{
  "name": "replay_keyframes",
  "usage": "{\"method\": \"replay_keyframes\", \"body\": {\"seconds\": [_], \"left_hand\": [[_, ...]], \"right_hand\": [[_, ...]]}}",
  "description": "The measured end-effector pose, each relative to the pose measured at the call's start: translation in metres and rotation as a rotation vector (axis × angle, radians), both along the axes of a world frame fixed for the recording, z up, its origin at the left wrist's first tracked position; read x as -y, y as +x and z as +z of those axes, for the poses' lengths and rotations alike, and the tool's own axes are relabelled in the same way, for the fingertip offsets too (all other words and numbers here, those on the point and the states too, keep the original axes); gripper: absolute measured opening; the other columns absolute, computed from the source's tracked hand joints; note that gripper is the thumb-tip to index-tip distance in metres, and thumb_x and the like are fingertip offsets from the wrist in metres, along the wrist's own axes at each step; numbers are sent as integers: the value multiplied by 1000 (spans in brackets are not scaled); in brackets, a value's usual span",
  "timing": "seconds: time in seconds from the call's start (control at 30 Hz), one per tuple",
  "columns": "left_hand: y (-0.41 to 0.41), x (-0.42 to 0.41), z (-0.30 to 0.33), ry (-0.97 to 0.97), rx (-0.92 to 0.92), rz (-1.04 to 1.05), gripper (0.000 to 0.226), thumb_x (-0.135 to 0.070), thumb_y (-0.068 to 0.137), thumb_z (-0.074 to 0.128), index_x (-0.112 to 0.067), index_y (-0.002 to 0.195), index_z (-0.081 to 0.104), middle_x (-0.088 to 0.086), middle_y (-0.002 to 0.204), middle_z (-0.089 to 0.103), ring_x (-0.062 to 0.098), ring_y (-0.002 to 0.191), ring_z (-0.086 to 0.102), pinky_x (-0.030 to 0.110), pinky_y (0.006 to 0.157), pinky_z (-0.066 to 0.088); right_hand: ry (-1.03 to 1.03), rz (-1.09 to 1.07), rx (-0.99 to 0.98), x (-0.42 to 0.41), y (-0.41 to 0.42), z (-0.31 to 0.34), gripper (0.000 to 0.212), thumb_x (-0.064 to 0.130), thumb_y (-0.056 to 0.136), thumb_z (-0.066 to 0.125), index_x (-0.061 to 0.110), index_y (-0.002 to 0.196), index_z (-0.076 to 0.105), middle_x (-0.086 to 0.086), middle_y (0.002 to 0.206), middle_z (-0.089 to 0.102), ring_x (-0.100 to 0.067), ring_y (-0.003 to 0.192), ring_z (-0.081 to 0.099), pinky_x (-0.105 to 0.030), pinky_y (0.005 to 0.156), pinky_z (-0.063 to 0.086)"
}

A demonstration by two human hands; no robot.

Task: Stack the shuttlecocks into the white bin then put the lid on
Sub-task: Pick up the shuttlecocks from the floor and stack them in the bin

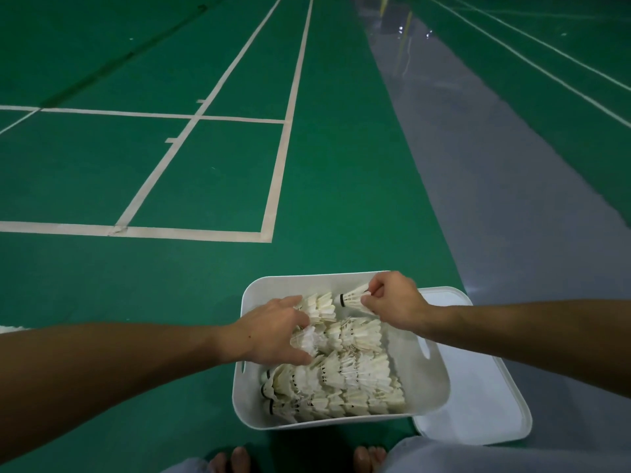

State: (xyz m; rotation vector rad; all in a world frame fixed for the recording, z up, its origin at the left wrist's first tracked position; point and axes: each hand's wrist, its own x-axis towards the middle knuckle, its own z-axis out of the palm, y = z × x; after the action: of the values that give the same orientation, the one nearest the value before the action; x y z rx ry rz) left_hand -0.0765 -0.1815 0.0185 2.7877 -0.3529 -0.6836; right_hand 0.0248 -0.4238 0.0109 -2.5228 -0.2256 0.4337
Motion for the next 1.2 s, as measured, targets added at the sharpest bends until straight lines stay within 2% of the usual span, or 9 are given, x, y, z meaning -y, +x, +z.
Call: {"method": "replay_keyframes", "body": {"seconds": [0.1,0.33,0.43,0.57,0.67,0.73,0.83,0.97,1.2], "left_hand": [[6,-2,-3,-34,-3,-13,56,-64,85,72,-21,120,66,15,167,35,18,159,22,38,108,45],[7,-6,-2,-31,-14,-14,57,-65,84,71,-22,121,65,11,170,29,21,153,36,36,106,46],[2,-10,4,-44,26,32,55,-61,86,71,-27,128,63,3,167,30,25,139,51,36,105,47],[-5,-13,8,-85,148,98,56,-59,92,67,-33,140,54,-4,144,53,19,115,62,37,95,52],[-7,-11,10,-130,199,120,55,-59,93,67,-37,141,50,-7,131,66,14,108,64,40,88,55],[-7,-7,12,-187,196,125,54,-55,91,71,-38,138,51,-8,125,70,12,100,64,40,86,56],[-4,2,11,-226,212,122,51,-48,88,75,-38,134,55,-8,116,74,16,105,68,40,85,56],[0,11,11,-214,199,161,73,-50,85,80,-33,147,46,-3,124,73,18,106,68,38,90,56],[12,-7,-2,-57,24,150,85,-48,93,69,-16,161,29,8,159,44,26,143,47,39,115,42]], "right_hand": [[0,40,-77,-10,3,-9,10,20,93,77,18,86,70,-5,83,75,-21,74,72,-40,75,64],[31,57,-216,-37,3,-29,13,14,95,75,21,89,66,-6,93,72,-21,82,72,-37,76,65],[25,5,-310,-40,8,-31,4,13,94,76,13,96,73,-9,96,74,-24,89,75,-38,80,66],[-72,73,-266,-33,6,-10,12,15,91,75,4,92,70,0,85,66,-17,76,65,-37,71,61],[139,91,-218,-34,-23,16,15,26,96,72,13,101,72,2,95,71,-13,87,68,-30,77,59],[298,187,-332,-41,-51,36,26,42,96,70,16,98,74,4,88,72,-7,76,64,-23,69,51],[394,221,-396,-45,-74,44,29,41,96,72,12,91,72,10,67,58,-4,60,50,-17,56,41],[418,42,-335,-26,-62,31,11,24,97,73,16,105,74,3,75,72,-11,62,57,-26,55,45],[58,-117,-19,8,-12,0,9,19,92,72,16,84,71,-6,79,75,-28,73,75,-49,68,65]]}}
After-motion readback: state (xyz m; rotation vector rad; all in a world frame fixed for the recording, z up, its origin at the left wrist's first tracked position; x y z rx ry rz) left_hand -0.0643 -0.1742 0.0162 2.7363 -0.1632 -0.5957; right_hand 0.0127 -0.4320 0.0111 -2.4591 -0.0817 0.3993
